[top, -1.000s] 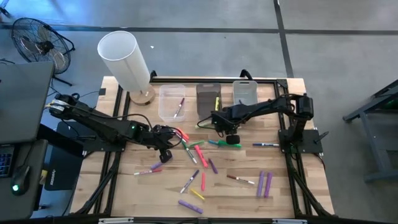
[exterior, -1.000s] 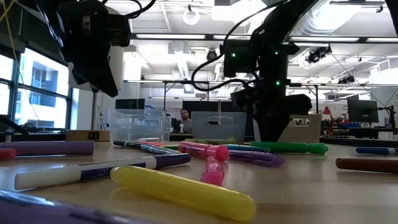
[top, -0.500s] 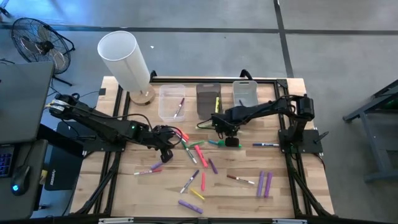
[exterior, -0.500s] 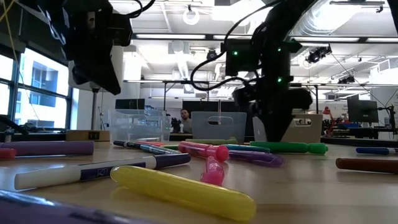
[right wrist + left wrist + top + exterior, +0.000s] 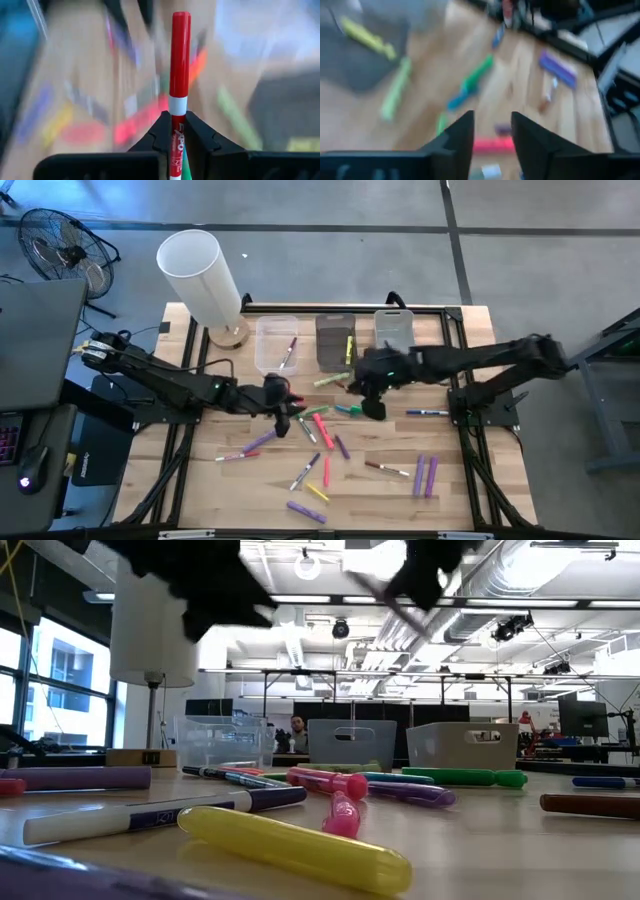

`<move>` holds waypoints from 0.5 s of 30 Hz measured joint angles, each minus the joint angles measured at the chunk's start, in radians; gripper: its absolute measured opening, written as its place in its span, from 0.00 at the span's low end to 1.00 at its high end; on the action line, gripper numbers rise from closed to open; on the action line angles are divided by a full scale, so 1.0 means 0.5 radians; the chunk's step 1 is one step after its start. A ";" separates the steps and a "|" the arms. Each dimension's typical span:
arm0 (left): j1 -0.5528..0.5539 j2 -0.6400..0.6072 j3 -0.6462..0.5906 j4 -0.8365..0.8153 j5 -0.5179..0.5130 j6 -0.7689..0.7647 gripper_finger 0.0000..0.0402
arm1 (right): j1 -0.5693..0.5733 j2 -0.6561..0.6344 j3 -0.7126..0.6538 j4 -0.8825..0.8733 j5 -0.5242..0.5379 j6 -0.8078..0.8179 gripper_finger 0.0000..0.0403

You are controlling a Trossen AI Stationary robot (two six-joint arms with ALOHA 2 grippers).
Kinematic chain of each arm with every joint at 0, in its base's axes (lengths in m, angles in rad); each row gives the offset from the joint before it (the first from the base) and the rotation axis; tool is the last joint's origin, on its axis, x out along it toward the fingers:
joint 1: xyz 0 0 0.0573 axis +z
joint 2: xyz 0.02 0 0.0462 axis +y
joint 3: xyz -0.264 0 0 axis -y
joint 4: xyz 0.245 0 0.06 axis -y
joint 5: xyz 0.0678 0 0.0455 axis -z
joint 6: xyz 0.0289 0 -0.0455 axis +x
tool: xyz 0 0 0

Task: Pick & Place Markers
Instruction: Put the red dry erase marker into the transparent bin

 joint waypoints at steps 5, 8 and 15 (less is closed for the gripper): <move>0.001 0.000 0.000 0.550 -0.217 0.307 0.47 | 0.094 -0.158 0.001 0.591 0.177 0.005 0.06; 0.000 0.000 0.011 0.851 -0.179 0.548 0.49 | 0.146 -0.140 0.001 0.862 0.189 -0.044 0.05; 0.001 0.106 0.247 0.782 -0.078 0.706 0.50 | 0.236 0.005 0.001 1.216 0.211 -0.143 0.06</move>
